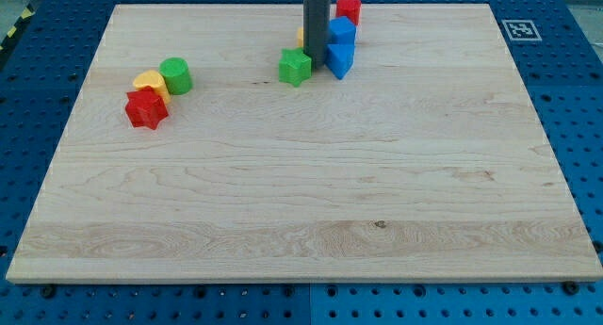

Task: Move the red star to the bottom right of the yellow hexagon

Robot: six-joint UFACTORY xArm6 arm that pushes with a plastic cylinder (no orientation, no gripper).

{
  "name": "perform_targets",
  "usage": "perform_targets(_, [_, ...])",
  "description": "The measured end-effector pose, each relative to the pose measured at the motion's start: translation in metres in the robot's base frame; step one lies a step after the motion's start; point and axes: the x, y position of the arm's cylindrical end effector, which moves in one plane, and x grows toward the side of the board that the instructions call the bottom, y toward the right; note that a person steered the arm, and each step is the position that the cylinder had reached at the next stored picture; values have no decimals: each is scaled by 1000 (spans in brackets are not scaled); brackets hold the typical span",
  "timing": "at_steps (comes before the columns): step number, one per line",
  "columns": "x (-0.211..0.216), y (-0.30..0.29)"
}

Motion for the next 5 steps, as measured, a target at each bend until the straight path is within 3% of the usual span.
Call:
perform_targets(3, [-28, -1])
perform_targets(5, [-28, -37])
